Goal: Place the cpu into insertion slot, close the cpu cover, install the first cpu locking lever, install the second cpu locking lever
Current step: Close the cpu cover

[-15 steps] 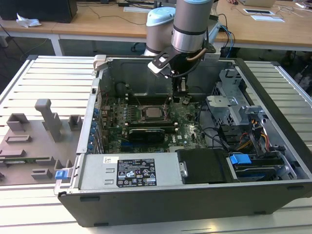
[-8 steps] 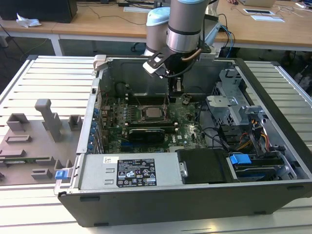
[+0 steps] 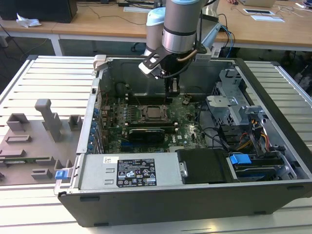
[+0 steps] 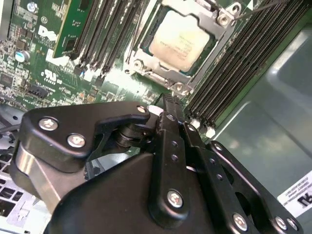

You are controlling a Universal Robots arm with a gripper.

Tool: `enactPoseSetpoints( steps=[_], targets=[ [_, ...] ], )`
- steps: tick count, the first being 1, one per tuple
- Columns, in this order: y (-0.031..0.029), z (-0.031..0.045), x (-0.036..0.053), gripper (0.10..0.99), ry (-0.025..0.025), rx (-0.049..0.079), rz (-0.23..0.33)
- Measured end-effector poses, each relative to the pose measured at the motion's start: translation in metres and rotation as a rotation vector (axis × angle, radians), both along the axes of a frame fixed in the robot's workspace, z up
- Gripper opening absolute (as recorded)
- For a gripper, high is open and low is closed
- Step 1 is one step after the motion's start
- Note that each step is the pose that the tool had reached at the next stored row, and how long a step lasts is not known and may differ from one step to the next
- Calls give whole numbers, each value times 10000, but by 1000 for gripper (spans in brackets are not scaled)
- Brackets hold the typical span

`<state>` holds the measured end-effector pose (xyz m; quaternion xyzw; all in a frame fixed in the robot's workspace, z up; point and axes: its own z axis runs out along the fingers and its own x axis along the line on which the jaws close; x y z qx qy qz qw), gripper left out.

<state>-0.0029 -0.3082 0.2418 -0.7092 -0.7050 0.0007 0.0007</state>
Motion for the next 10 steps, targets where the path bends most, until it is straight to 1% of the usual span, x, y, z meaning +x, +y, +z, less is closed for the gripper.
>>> enactPoseSetpoints(
  steps=[3, 5, 7, 8, 10],
  targets=[
    [0, -88, -151, 102, 0, 2, 1],
    [0, -125, -232, 102, 0, 1, 2],
    [0, -191, -380, 102, 1, 0, 1],
    [0, -219, -440, 102, 1, 0, 1],
    [0, -271, -529, 102, 1, 0, 0]
  ],
)
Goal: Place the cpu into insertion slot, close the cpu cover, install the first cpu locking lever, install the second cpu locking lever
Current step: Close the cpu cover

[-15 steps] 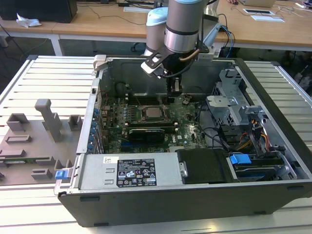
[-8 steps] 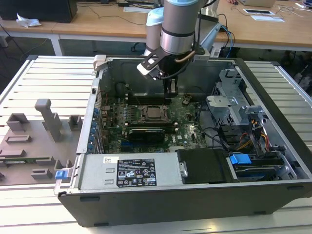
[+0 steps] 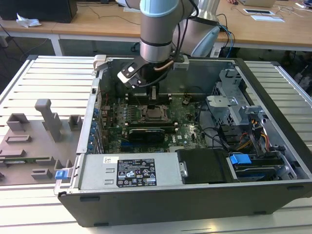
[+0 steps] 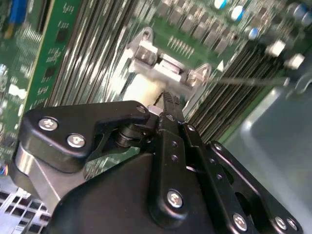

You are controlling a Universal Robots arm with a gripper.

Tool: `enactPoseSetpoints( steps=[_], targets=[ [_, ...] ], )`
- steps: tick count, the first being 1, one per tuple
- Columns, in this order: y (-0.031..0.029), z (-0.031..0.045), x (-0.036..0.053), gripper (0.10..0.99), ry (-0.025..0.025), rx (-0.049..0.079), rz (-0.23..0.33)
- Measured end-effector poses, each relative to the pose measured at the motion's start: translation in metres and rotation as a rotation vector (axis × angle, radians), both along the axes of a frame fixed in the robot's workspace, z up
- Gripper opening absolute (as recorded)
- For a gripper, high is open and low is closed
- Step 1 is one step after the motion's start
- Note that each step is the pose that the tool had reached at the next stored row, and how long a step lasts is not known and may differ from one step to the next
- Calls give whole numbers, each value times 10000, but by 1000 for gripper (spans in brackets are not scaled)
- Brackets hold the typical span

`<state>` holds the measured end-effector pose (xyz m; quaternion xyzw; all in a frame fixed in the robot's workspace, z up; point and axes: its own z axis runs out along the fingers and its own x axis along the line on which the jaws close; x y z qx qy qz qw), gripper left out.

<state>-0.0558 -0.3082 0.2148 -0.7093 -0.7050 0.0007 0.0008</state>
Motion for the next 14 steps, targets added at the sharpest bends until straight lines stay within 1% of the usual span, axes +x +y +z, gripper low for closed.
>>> enactPoseSetpoints(
  steps=[3, 7, 11, 14],
  targets=[
    [0, -59, -89, 102, -1, 0, -1],
    [0, -86, -147, 102, 0, 0, 0],
    [-1, -102, -155, 102, 1, -3, 1],
    [0, -101, -155, 102, 0, 0, 1]
  ],
)
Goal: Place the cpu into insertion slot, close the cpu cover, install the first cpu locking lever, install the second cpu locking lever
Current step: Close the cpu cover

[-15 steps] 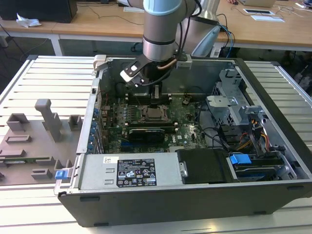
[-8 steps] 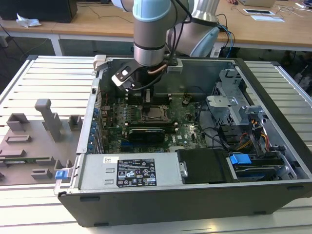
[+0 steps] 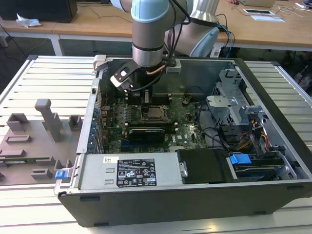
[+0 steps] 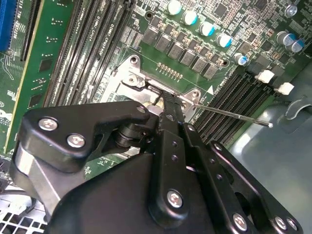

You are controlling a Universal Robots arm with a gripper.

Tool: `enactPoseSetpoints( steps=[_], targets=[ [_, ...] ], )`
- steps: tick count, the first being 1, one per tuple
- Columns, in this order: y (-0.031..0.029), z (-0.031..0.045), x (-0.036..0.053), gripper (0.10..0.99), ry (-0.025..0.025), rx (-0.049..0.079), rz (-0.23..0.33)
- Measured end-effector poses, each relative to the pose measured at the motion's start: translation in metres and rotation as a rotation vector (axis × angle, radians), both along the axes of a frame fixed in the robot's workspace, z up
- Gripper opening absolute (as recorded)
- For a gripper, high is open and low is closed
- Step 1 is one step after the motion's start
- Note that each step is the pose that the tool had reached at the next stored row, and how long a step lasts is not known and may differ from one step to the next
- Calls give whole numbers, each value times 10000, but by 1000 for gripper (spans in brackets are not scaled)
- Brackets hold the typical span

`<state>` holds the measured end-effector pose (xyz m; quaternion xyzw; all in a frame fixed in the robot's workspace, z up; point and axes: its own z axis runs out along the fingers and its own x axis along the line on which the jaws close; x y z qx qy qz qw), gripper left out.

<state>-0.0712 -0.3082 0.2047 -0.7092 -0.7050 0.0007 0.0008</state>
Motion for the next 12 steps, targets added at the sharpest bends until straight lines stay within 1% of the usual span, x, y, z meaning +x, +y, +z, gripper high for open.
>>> enactPoseSetpoints(
  steps=[3, 4, 5, 6, 7, 9, 10, 12],
  targets=[
    [0, 37, 0, 102, 0, 0, 3],
    [1, 49, 30, 102, 0, 2, 5],
    [0, 49, 134, 102, 66, 2, 4],
    [0, 50, 267, 102, 172, 4, 8],
    [0, 50, 328, 102, 206, 4, 8],
    [-1, 64, 356, 102, 214, 1, 9],
    [0, 91, 358, 102, 213, 4, 9],
    [0, 257, 358, 102, 213, 3, 8]
  ],
)
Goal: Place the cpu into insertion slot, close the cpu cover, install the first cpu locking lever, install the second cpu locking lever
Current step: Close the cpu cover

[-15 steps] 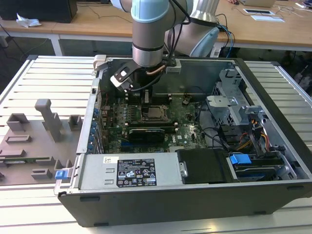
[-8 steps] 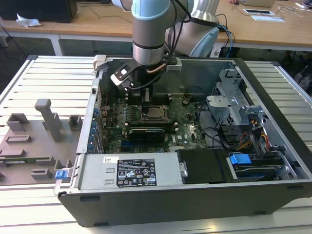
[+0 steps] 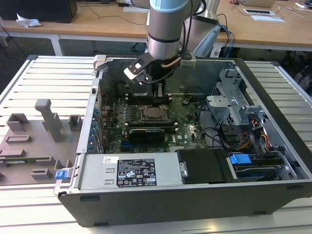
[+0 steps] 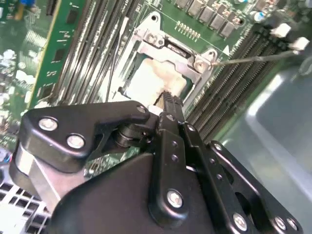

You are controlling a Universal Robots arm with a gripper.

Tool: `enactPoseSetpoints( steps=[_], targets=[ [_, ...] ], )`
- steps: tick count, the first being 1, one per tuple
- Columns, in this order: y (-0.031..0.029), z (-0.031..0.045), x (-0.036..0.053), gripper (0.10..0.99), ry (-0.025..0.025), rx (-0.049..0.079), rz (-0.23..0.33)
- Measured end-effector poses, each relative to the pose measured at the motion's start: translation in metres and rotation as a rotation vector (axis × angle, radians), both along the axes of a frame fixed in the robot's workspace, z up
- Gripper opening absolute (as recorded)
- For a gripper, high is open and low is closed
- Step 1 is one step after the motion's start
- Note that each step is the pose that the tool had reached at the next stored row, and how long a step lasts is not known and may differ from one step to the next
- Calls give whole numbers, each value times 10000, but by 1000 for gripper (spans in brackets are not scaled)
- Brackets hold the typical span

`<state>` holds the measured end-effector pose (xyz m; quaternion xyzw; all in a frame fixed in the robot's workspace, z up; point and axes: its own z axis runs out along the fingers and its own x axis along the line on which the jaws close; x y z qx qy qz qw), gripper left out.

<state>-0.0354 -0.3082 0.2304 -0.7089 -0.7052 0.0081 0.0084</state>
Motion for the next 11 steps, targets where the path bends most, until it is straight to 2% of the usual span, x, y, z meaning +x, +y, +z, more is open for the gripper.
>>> enactPoseSetpoints(
  steps=[9, 11],
  targets=[
    [0, 278, 0, 102, -1, 1, 0],
    [0, 364, 0, 102, 0, 1, 0]
  ],
)
